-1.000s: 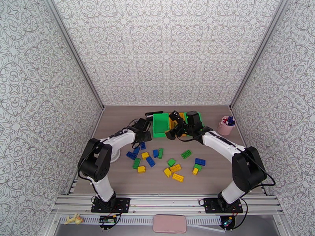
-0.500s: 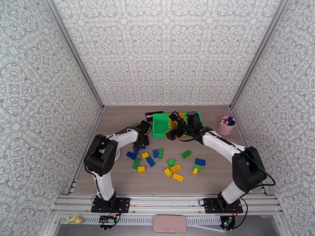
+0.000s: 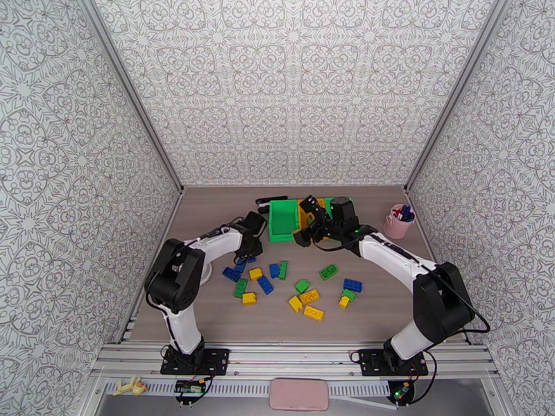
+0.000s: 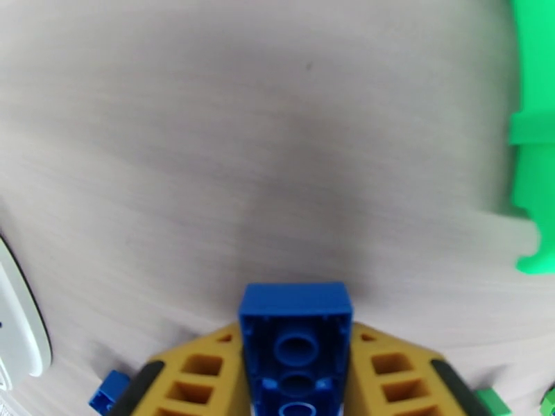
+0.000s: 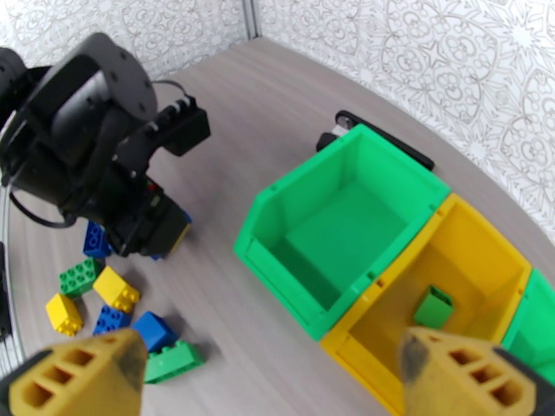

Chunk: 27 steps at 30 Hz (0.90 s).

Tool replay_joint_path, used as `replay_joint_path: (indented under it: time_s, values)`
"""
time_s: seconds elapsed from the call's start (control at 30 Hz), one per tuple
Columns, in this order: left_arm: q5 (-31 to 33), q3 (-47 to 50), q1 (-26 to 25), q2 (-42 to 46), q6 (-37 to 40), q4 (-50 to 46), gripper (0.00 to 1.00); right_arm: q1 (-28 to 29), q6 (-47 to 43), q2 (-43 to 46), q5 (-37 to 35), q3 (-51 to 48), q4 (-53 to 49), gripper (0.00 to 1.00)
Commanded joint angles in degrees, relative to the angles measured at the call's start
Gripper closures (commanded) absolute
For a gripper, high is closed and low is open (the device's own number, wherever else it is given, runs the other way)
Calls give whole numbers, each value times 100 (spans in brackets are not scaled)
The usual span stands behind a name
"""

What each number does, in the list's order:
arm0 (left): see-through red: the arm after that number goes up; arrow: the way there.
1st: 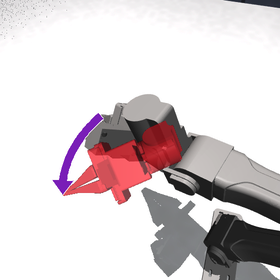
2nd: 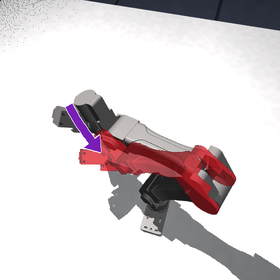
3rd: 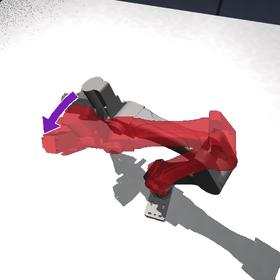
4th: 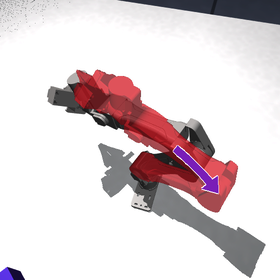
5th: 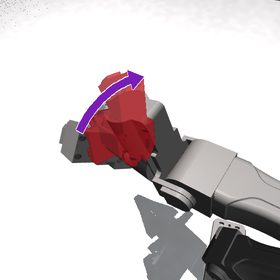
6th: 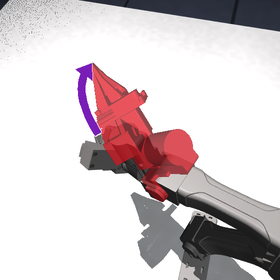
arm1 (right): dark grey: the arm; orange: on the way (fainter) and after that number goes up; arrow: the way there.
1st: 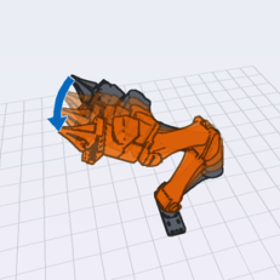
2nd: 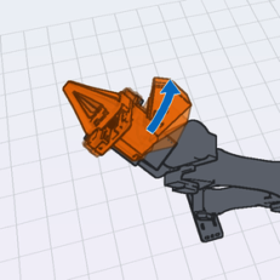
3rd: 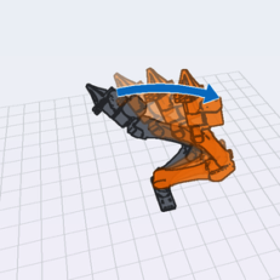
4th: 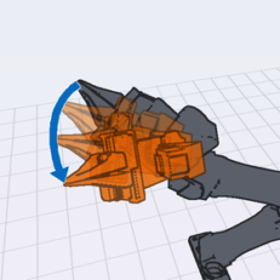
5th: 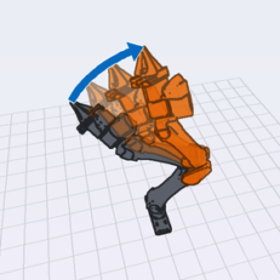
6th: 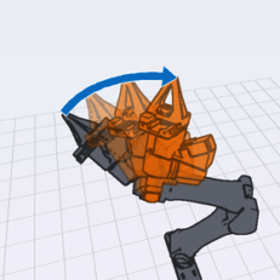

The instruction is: Sort the legos into containers by color

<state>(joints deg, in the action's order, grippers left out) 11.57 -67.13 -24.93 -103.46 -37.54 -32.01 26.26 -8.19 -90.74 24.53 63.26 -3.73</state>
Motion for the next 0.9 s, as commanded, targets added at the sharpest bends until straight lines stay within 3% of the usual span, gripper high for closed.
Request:
replay_joint_path:
  time_s: [0.0, 0.17, 0.33, 0.87]
  values:
    - [246, 175, -124, 538, 105, 688, 71, 33, 158, 229, -241, -195, 215, 1]
    - [256, 355, -278, 918, 379, 1671, 71, 28, 212, 392, -392, -377, 366, 1]
    - [33, 47, -368, 765, 639, 2343, 71, 28, 238, 477, -498, -494, 437, 1]
    - [-521, -2289, -348, -1146, 778, 2050, 71, 2, 291, 706, -908, -666, 460, 0]
